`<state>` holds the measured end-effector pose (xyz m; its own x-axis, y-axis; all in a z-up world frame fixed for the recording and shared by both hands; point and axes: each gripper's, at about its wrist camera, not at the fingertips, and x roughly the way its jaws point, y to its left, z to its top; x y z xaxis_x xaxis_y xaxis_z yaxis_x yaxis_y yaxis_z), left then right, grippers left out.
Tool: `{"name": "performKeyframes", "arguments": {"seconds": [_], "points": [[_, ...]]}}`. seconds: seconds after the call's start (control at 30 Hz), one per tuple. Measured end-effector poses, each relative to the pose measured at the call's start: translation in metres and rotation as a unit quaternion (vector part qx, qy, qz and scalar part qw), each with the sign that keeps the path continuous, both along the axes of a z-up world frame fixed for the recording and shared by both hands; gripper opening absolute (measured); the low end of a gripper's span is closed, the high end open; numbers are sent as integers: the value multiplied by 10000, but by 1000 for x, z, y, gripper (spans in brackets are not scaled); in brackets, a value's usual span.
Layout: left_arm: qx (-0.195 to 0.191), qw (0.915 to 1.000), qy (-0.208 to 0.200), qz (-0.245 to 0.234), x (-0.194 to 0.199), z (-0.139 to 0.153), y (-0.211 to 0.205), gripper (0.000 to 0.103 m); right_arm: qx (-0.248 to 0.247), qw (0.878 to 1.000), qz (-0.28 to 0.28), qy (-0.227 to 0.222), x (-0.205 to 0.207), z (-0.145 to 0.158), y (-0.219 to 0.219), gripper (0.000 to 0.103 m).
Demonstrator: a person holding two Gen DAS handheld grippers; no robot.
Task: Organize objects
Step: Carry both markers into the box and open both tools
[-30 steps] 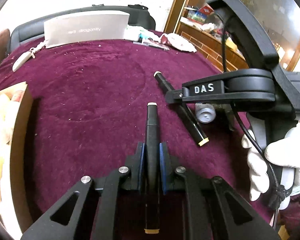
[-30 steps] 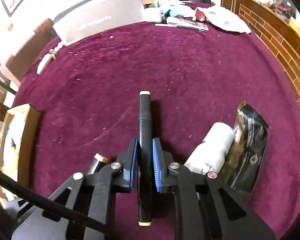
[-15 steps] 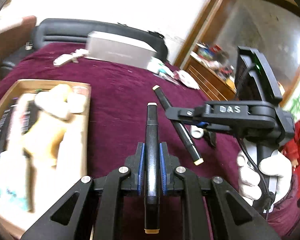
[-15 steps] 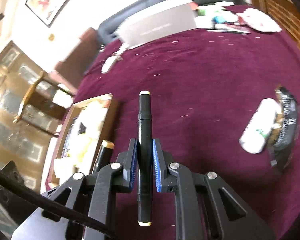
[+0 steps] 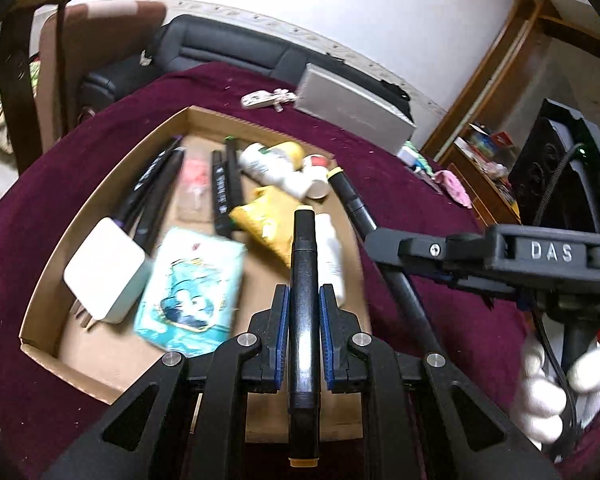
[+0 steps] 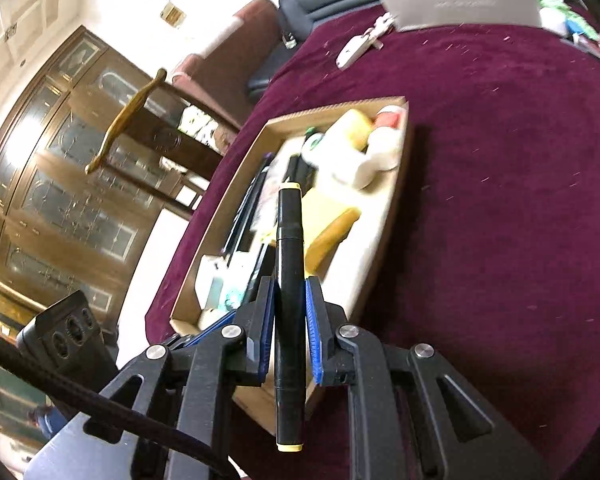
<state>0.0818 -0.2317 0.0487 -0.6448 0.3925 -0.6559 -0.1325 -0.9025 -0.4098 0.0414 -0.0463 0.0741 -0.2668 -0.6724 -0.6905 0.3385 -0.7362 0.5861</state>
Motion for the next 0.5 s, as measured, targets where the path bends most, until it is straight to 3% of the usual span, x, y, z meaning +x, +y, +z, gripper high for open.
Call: {"name": "performKeyframes", "arguments": {"seconds": [0.2,0.5], "points": [[96,9998,-135,86,-5,-14,-8,12,84,9994,-12,-330,-3,-25,-18,13],[243,9992,-238,213,-16,-23,-15,12,336,9987,-116,-351,-5,-36,-25,13]]}}
